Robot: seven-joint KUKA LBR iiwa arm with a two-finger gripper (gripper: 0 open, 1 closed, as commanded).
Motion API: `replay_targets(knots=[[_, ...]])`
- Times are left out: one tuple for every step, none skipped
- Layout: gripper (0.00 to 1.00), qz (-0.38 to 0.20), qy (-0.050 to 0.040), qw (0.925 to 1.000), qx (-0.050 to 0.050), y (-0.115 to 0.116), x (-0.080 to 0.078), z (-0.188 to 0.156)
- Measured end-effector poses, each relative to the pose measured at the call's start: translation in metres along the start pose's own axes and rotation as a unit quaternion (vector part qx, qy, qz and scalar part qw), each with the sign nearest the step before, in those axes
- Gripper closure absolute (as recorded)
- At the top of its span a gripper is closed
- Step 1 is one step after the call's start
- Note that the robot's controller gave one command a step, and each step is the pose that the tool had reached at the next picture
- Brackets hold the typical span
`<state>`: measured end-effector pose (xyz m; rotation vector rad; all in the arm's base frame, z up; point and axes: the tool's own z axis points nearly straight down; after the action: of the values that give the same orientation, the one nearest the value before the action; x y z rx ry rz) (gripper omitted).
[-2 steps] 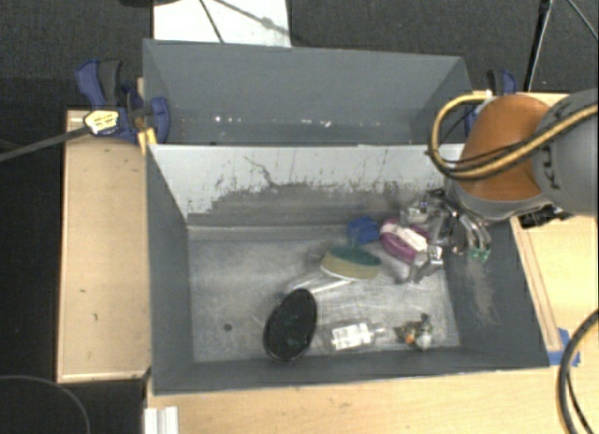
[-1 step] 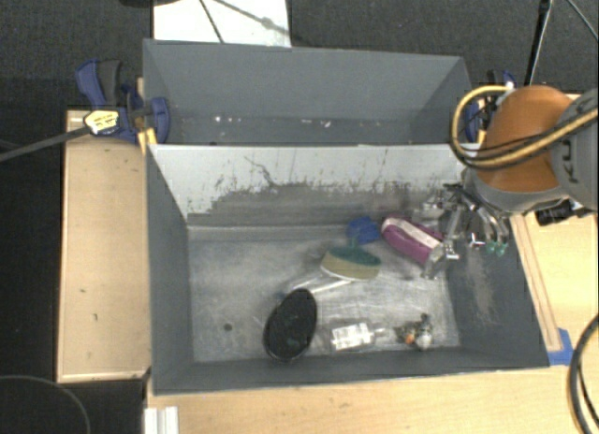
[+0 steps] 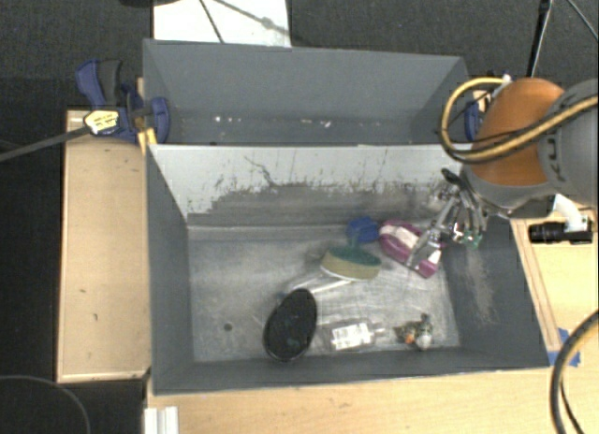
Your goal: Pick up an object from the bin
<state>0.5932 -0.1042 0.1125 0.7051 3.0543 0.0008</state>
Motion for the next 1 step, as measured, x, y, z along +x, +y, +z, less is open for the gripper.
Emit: replay_targets(knots=[[0.00, 0.153, 0.0016, 0.9882, 0.001, -0.0014, 0.0199, 0.0403]])
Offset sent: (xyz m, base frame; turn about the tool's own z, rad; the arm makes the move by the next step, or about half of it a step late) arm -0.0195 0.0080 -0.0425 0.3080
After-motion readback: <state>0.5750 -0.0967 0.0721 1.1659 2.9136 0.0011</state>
